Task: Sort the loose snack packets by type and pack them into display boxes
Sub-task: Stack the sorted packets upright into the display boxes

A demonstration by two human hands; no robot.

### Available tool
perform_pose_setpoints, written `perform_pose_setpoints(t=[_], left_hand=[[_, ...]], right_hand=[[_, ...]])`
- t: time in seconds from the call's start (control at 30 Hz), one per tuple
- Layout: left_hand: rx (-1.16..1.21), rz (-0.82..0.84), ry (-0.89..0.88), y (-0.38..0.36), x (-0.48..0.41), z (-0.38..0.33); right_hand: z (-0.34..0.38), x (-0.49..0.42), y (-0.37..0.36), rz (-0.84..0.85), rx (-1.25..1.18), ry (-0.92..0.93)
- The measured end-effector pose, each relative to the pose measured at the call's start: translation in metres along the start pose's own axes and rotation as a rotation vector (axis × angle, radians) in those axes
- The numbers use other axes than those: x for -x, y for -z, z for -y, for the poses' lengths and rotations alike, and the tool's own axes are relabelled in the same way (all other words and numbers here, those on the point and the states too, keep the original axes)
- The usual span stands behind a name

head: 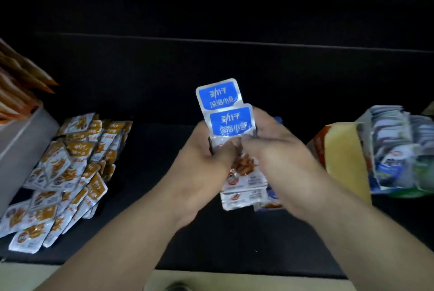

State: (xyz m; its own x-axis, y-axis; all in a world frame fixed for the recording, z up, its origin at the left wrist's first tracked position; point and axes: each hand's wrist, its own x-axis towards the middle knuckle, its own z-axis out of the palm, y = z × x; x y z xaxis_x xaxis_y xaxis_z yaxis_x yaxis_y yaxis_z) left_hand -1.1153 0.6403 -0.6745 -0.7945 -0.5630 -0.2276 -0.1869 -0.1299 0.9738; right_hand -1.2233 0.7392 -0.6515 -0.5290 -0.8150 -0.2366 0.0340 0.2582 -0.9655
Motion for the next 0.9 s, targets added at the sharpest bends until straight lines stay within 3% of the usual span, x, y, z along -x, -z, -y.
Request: perform_pose_setpoints(t=[0.07, 0.2, 0.3, 0.43, 0.67, 0.9], left_hand=[[-0.040, -0.001, -0.012, -0.020, -0.008, -0.008], [-0.030, -0.074, -0.051, -0.059, -0.028, -0.009], [-0.002, -0.111, -0.140, -0.075, -0.043, -0.009], [-0.021, -0.069, -0.206, -0.084, -0.047, 0.002], [-0.074, -0.005, -0.140, -0.087, -0.035, 0.047], [-0.123, 0.019, -0.234, -0.083, -0.041, 0.048]], right_hand=[[-0.002, 0.009, 0.030, 0.027, -0.016, 0.027], [-0.027, 0.015, 0.079, -0.199, -0.139, 0.042], [-0.056, 0.018, 0.101, -0.293, 0.024, 0.060], [-0.097, 0.031, 0.100, -0.239, 0.247, -0.026], [-0.122, 0.043, 0.101, -0.234, 0.241, -0.094], [-0.118, 0.045, 0.100, -0.243, 0.197, -0.081]])
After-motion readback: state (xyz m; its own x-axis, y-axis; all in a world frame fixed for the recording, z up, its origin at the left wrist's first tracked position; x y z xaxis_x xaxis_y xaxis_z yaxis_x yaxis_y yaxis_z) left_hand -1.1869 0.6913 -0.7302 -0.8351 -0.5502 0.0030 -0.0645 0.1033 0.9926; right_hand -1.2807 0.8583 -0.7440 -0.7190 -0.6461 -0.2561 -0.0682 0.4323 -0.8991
